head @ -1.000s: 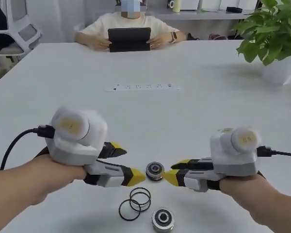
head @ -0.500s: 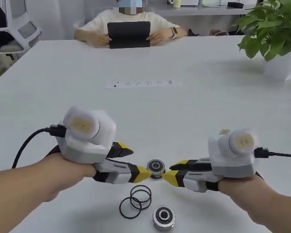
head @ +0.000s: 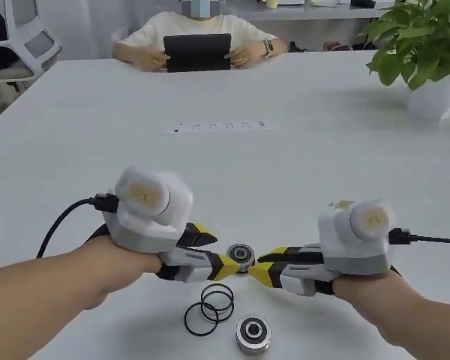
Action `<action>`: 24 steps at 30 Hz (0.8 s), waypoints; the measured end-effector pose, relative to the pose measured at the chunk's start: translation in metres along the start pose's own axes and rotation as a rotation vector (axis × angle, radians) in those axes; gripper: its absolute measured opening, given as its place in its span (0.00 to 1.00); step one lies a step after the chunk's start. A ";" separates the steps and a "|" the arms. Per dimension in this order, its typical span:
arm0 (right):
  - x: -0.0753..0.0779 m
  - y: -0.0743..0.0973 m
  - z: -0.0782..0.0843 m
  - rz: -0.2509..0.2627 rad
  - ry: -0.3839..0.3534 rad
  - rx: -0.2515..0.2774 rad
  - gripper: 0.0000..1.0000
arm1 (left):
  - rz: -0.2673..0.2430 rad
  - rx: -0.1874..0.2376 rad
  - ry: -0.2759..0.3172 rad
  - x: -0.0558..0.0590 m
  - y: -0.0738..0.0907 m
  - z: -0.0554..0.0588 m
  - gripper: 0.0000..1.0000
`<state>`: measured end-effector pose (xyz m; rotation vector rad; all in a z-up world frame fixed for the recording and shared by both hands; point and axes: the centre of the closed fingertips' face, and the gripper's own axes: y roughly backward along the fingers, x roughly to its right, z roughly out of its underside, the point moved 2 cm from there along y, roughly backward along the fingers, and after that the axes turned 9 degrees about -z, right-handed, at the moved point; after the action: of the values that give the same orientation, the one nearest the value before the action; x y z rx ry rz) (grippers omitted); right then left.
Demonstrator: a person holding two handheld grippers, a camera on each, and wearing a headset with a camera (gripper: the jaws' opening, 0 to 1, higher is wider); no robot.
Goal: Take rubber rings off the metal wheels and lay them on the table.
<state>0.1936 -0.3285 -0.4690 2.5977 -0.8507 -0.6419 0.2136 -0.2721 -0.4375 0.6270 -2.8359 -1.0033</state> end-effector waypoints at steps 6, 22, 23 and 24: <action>0.001 -0.001 0.000 0.001 0.008 0.003 0.12 | 0.007 -0.004 -0.009 0.003 -0.005 0.000 0.27; 0.002 0.000 0.000 0.006 0.024 0.001 0.10 | 0.017 -0.016 -0.038 0.010 -0.017 -0.002 0.17; 0.002 0.000 0.000 0.007 0.023 0.002 0.10 | 0.016 -0.016 -0.038 0.010 -0.017 -0.002 0.16; 0.002 0.000 0.000 0.007 0.024 0.002 0.10 | 0.015 -0.017 -0.039 0.009 -0.018 -0.002 0.16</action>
<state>0.1952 -0.3298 -0.4698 2.5976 -0.8530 -0.6076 0.2116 -0.2894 -0.4476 0.5895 -2.8581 -1.0478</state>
